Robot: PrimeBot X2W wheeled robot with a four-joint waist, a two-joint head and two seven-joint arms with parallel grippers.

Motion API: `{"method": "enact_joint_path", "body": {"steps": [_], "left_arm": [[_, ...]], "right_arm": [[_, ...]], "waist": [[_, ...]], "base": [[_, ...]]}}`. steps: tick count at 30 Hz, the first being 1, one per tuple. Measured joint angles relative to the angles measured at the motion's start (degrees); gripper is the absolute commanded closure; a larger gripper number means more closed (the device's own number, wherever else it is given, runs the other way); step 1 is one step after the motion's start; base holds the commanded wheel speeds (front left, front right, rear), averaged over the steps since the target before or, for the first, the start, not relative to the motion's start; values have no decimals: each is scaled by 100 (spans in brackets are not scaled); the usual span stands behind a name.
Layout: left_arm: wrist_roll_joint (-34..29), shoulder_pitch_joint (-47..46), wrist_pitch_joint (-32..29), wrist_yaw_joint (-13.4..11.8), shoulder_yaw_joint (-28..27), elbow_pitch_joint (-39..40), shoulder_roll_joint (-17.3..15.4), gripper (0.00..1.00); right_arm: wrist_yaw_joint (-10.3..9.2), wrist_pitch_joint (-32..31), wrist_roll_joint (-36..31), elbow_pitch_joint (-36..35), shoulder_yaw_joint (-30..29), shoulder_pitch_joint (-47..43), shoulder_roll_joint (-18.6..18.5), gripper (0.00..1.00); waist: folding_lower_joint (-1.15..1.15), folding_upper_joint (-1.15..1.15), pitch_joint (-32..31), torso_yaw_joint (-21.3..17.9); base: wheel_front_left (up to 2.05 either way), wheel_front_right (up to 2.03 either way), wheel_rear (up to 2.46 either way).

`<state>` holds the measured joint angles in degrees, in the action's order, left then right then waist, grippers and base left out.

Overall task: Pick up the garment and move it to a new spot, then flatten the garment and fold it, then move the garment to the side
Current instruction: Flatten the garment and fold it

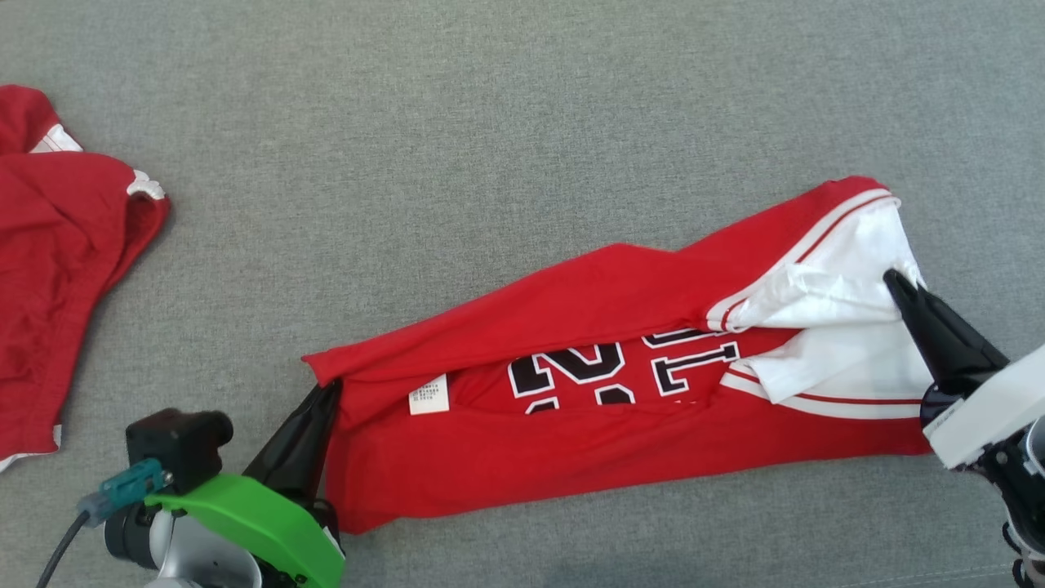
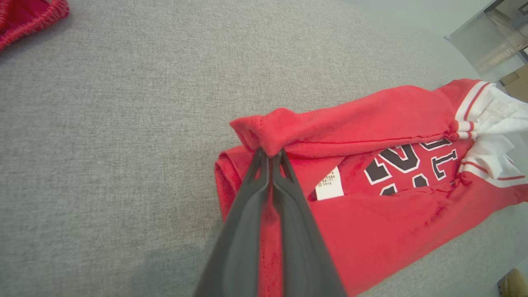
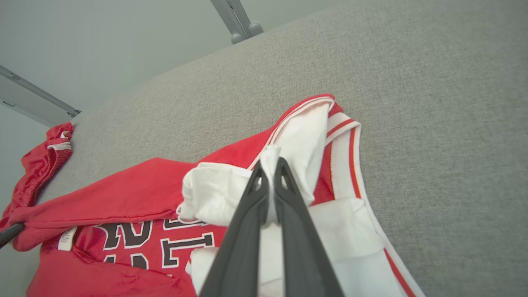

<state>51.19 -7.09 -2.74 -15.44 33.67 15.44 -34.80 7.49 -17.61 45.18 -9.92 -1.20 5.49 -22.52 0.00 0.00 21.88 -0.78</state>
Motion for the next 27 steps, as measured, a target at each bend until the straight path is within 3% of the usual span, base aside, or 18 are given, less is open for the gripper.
{"method": "enact_joint_path", "body": {"steps": [9, 19, 20, 21, 22, 23, 24, 25, 27], "left_arm": [[432, 625, 334, -172, -374, 426, 34, 100], [542, 865, 155, -89, -110, -152, 13, 100], [535, 862, 153, -68, -69, -210, 29, 95], [506, 847, 130, -46, -21, -269, 33, 85], [486, 845, 127, -21, 30, -302, 52, 65], [468, 840, 126, -9, 65, -325, 79, 31], [450, 833, 134, 16, 86, -355, 99, 0], [412, 830, 169, 15, 91, -385, 123, 0], [269, 822, 312, -19, 76, -468, 132, 0]], "right_arm": [[0, 303, -8, -187, -250, -519, 191, 100], [0, 270, -410, 714, 483, -530, 176, 100], [0, 307, -487, 833, 535, -513, 146, 100], [0, 345, -566, 923, 577, -488, 116, 91], [0, 394, -636, 1009, 597, -464, 85, 78], [0, 419, -699, 1073, 631, -432, 37, 60], [0, 439, -726, 1125, 648, -400, -1, 25], [0, 442, -769, 1167, 659, -391, -48, 0], [1, 422, -869, 1193, 668, -394, -182, 0]], "waist": [[0, 0, -199, -89], [0, 0, -263, -130], [0, 0, -267, -126], [0, 0, -271, -123], [0, 0, -276, -119], [0, 0, -284, -115], [0, 0, -295, -113], [0, 0, -307, -112], [0, 0, -337, -112]], "base": [[0, 0, 0], [0, 0, 0], [0, 0, 0], [0, 0, 0], [0, 0, 0], [0, 0, 0], [0, 0, 0], [0, 0, 0], [0, 0, 0]]}}
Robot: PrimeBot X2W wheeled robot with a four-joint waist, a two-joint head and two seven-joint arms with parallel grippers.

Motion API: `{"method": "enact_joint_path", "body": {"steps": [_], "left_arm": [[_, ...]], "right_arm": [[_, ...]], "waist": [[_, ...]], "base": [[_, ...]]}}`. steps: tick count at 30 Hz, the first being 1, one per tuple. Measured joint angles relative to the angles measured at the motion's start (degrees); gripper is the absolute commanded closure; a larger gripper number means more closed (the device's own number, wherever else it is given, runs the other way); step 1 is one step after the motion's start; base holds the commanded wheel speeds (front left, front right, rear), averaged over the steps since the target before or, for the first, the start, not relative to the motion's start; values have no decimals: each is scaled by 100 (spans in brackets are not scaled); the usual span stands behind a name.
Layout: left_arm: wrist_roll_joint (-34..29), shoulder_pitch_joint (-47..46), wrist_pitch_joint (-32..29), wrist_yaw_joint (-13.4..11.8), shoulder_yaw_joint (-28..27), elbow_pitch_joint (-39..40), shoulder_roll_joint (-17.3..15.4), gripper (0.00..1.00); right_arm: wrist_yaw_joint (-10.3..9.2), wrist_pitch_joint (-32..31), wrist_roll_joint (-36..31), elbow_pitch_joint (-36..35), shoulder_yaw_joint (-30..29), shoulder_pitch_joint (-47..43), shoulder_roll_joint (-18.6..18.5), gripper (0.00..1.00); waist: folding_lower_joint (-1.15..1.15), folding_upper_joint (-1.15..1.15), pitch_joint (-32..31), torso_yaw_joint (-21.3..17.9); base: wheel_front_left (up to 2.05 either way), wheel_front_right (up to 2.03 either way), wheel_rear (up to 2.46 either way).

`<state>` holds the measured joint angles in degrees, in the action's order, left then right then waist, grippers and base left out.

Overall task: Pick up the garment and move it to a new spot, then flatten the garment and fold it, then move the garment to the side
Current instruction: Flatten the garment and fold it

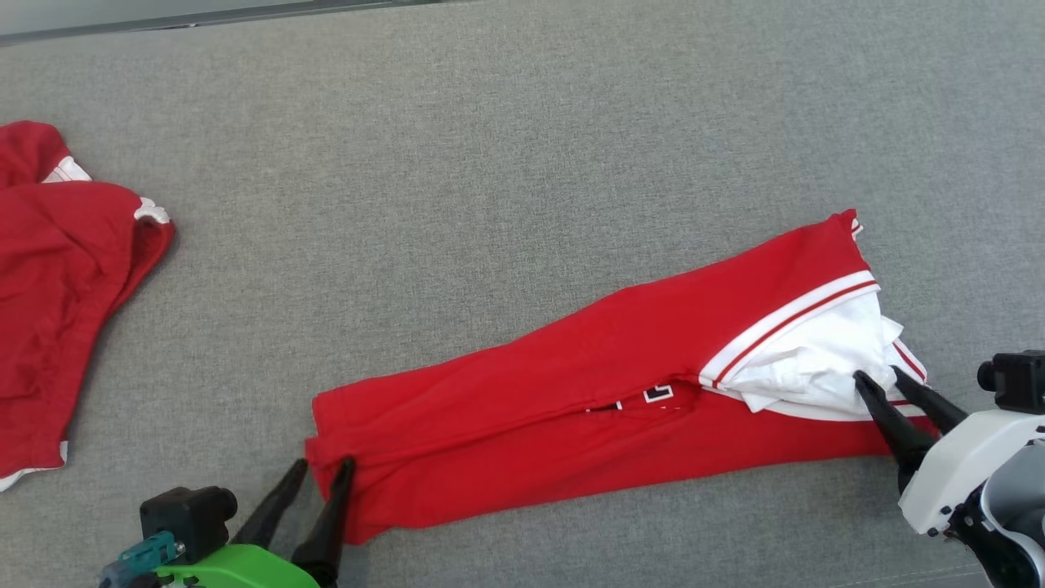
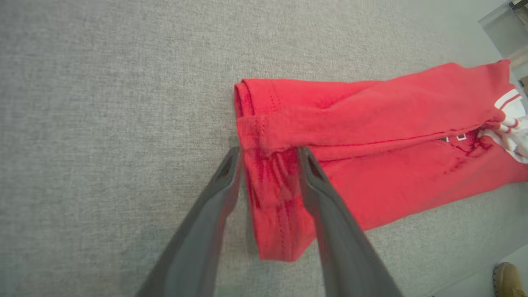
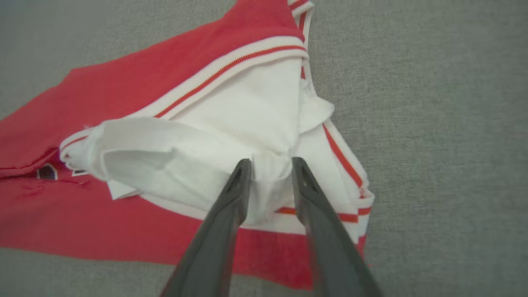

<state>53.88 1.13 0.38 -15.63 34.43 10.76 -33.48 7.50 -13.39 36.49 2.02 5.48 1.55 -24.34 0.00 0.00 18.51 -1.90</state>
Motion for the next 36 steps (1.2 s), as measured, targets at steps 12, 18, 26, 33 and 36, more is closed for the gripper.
{"method": "enact_joint_path", "body": {"steps": [12, 18, 26, 33, 36], "left_arm": [[-682, 290, 1314, -627, -733, 285, 49, 0], [-1466, 44, 1440, -564, -951, 213, 133, 0], [-2006, -66, 1466, -29, -1263, -227, 686, 0], [-2292, -66, 1466, 552, -1639, -695, 1157, 0], [-2436, -54, 1467, 726, -1867, -821, 1369, 0]], "right_arm": [[-1, -1179, 363, -1372, -1316, -270, -338, 0], [3, -1650, -168, -542, -839, 727, 14, 0], [1, -1764, -639, 1070, -316, 1482, 112, 0], [-16, -1904, -177, 1594, -89, 1720, 121, 15], [-29, -1954, 425, 1582, 36, 1780, 218, 100]], "waist": [[0, 0, -261, 6], [0, 0, -44, 46], [0, 0, 7, 283], [0, 0, -55, 419], [0, 0, -91, 387]], "base": [[0, 0, 0], [0, 0, 0], [0, 0, 0], [0, 0, 0], [0, 0, 0]]}}
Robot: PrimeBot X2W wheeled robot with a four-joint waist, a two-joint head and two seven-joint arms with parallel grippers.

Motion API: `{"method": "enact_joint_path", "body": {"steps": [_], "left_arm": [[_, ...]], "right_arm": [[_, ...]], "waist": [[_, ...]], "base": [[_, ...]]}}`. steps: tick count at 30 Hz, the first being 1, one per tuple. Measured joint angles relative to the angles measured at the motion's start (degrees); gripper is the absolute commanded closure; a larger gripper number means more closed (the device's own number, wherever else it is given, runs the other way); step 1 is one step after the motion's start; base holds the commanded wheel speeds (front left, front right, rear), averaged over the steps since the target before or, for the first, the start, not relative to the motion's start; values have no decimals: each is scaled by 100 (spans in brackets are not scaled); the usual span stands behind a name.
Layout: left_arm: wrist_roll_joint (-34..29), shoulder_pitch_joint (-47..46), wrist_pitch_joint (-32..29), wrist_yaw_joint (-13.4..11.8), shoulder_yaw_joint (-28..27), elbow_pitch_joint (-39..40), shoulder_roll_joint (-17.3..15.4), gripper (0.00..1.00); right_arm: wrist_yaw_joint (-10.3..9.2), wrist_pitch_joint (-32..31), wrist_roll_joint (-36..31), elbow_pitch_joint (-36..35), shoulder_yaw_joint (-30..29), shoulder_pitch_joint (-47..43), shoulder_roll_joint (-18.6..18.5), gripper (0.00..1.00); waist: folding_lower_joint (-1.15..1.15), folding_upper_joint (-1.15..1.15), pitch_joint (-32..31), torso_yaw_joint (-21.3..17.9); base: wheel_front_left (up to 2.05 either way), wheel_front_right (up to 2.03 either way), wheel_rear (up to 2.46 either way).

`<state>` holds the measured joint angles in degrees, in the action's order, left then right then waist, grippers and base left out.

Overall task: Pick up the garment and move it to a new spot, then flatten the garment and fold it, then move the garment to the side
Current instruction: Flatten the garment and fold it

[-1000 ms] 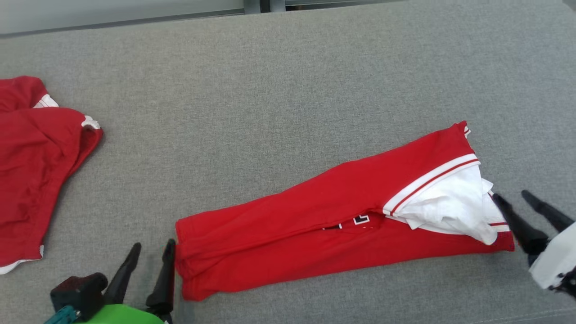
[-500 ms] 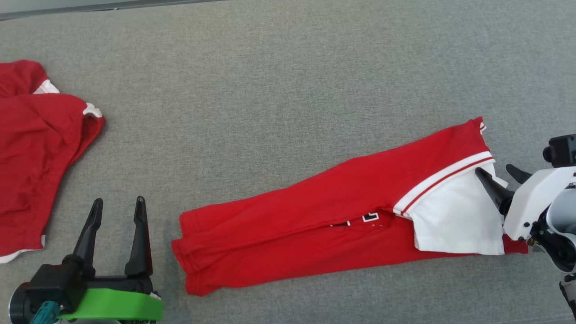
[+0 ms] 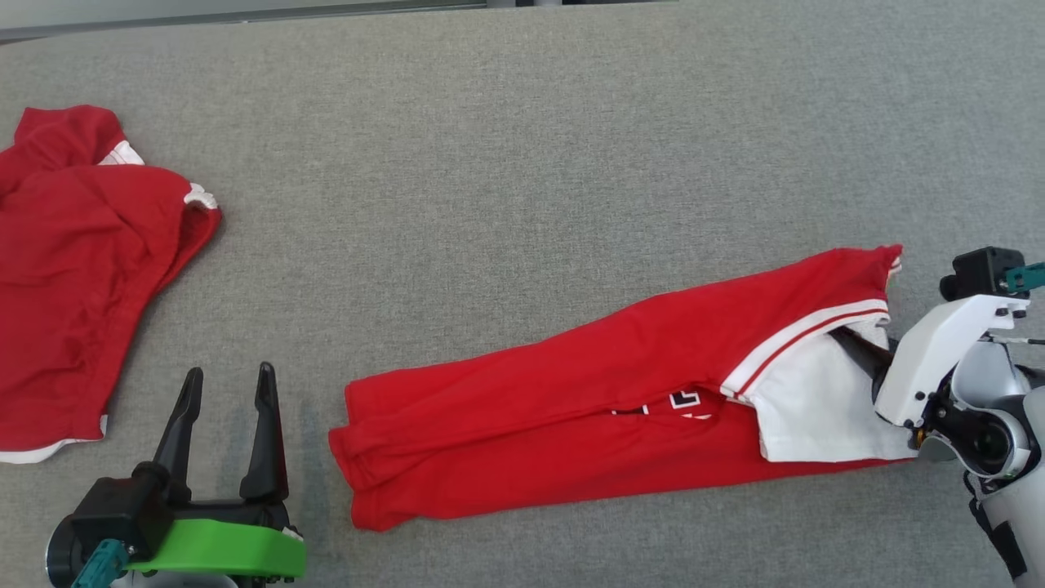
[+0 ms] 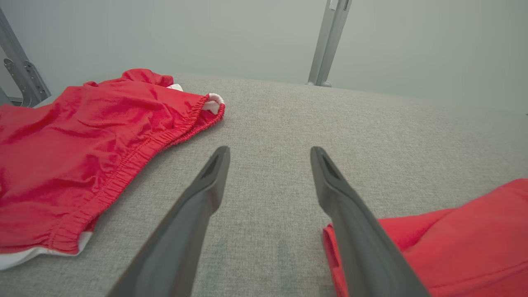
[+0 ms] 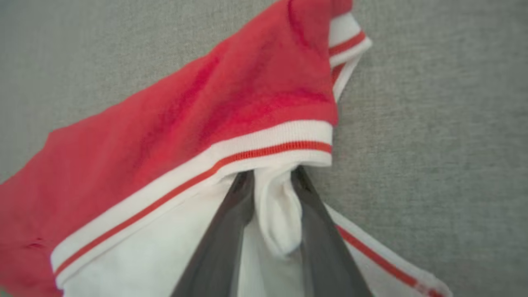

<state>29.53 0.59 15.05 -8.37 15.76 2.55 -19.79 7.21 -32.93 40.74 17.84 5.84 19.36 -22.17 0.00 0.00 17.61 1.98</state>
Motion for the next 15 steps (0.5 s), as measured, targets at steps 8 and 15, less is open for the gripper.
{"method": "enact_joint_path", "body": {"steps": [8, 15], "left_arm": [[-421, 79, 0, 498, -320, -332, 433, 0], [-661, 73, -1, 822, -461, -547, 667, 0]], "right_arm": [[33, -129, 905, 81, -1013, -127, -716, 100], [26, -683, 1109, 40, -2497, -261, -1203, 100]], "waist": [[0, 0, -188, -160], [0, 1, -232, -113]], "base": [[0, 0, 0], [0, 0, 0]]}}
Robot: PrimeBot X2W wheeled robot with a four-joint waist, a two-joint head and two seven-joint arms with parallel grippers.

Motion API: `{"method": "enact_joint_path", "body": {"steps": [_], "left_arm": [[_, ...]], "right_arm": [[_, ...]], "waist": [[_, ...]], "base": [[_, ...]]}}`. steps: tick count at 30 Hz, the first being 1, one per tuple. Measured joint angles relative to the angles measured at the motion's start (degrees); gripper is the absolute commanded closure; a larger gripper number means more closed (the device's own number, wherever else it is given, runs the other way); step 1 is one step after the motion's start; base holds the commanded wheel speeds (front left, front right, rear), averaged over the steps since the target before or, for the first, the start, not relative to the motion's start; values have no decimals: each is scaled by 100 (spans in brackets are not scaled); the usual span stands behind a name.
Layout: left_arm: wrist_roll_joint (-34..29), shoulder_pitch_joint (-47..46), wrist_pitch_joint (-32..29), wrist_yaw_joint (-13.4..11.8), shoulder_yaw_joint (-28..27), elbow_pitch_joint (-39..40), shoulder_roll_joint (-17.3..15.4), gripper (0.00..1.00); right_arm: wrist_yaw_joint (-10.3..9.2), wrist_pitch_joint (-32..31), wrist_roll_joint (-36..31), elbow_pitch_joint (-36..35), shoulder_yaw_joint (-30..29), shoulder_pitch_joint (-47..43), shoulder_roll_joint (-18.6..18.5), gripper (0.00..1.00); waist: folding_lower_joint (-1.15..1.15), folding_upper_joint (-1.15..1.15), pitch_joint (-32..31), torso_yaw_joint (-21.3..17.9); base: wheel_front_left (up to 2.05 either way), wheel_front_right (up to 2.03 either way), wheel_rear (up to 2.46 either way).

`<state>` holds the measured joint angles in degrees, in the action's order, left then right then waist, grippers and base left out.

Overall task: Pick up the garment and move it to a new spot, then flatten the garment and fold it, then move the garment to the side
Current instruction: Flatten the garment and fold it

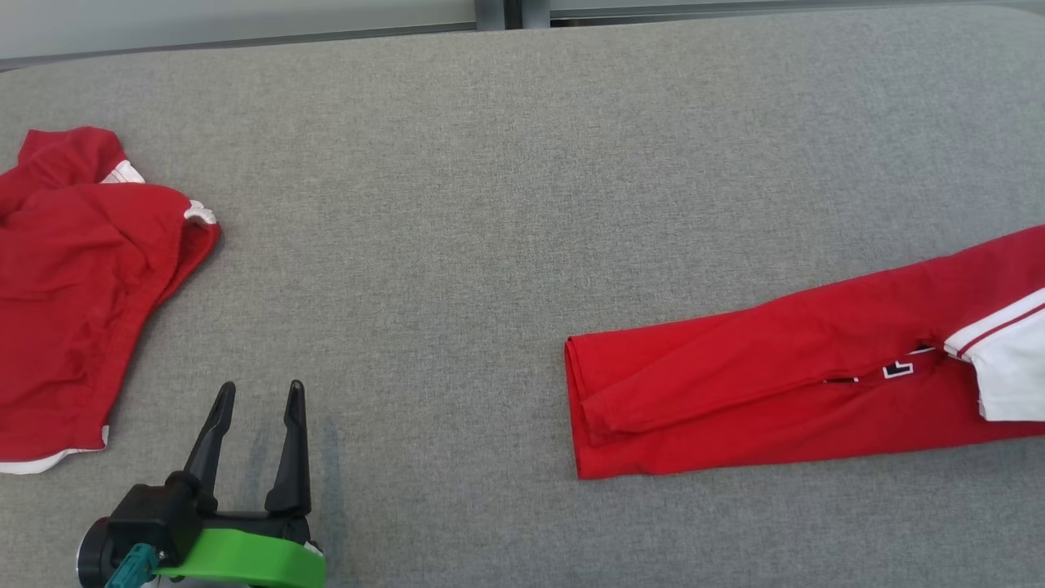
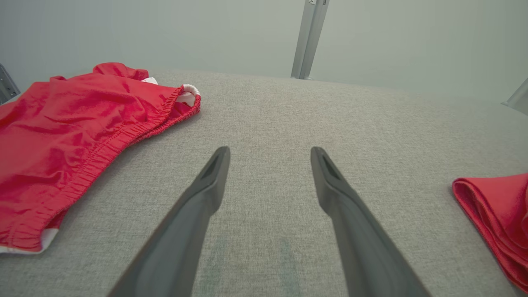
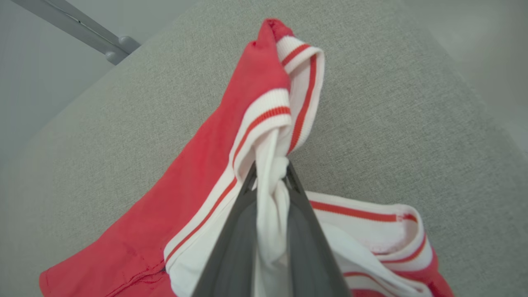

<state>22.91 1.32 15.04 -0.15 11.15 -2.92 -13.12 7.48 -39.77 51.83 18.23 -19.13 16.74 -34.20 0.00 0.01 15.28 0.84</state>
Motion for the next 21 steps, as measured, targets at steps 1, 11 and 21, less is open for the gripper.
{"method": "enact_joint_path", "body": {"steps": [1, 11, 21], "left_arm": [[-33, -1, 1, 36, -26, -35, 33, 0], [-319, 16, 1, 269, -292, -339, 311, 0], [-613, -162, 1, 371, -278, -631, 405, 0]], "right_arm": [[0, -99, 43, -215, -45, -20, -2, 100], [0, -999, -80, -2950, 553, -698, 2179, 100], [0, 531, -993, -2187, 2423, -938, 3129, 100]], "waist": [[0, 0, -13, 4], [0, 0, -145, -88], [0, 0, -5, -45]], "base": [[0, 0, 0], [0, 0, 0], [0, 0, 0]]}}
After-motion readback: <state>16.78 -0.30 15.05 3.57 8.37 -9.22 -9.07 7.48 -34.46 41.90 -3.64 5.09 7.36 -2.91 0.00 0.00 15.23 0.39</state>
